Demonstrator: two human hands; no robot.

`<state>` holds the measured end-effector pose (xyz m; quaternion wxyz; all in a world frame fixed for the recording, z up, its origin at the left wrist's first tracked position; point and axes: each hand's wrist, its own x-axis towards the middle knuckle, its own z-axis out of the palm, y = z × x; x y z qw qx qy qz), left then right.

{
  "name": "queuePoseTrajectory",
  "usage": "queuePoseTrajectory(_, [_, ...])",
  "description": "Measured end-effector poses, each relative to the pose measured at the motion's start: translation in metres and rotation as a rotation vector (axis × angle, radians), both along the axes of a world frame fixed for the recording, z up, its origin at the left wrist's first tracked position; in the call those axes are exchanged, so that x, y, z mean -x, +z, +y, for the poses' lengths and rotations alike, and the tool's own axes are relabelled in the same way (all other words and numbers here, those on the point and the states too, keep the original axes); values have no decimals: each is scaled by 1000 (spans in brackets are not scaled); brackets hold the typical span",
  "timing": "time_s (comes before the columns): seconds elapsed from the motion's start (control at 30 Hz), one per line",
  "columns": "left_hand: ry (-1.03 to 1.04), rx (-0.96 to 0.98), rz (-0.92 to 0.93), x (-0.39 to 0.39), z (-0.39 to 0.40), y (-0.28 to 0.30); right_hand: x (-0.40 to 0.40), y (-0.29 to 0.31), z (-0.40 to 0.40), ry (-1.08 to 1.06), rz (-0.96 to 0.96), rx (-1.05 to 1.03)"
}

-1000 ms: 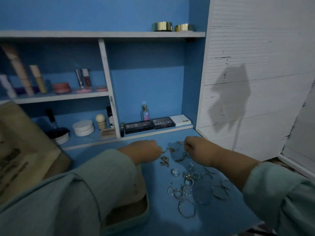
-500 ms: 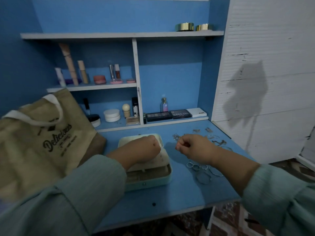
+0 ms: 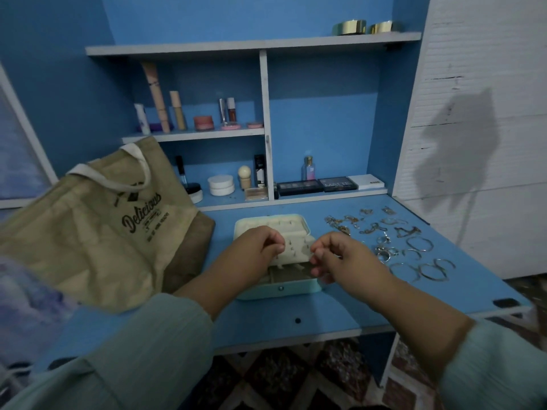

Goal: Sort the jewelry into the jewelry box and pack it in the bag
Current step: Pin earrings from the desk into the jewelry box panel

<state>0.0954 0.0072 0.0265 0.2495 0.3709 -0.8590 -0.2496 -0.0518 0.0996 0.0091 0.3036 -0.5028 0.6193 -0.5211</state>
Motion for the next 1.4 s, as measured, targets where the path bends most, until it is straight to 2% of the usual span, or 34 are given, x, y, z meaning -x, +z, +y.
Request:
queuePoseTrajectory(0.13, [10,8,84,-10,4,-8,-8,-17,-1,-89,97,95])
queuePoseTrajectory(0.27, [25,-13,157,-16,6,-14,-13,-28,0,-169,304,198])
queuePoseTrajectory(0.4, [45,-4,176,-21,1,-17,-15,-30,-8,-169,439,343])
queuePoseTrajectory(0.77, [39,129,398,-17,-33,-4,-4,-18,-49,-167,542,485])
queuePoseTrajectory(1.0, [55,-3,587,-6,-69,2,2,-15,-81,-177,596,527])
queuePoseTrajectory(1.23, [98,-95,761,-1,-96,-6,-4,-21,-100,-86,431,353])
queuePoseTrajectory(1.4, [156,-253,888,-3,-108,-25,-9,-14,-106,-51,257,178])
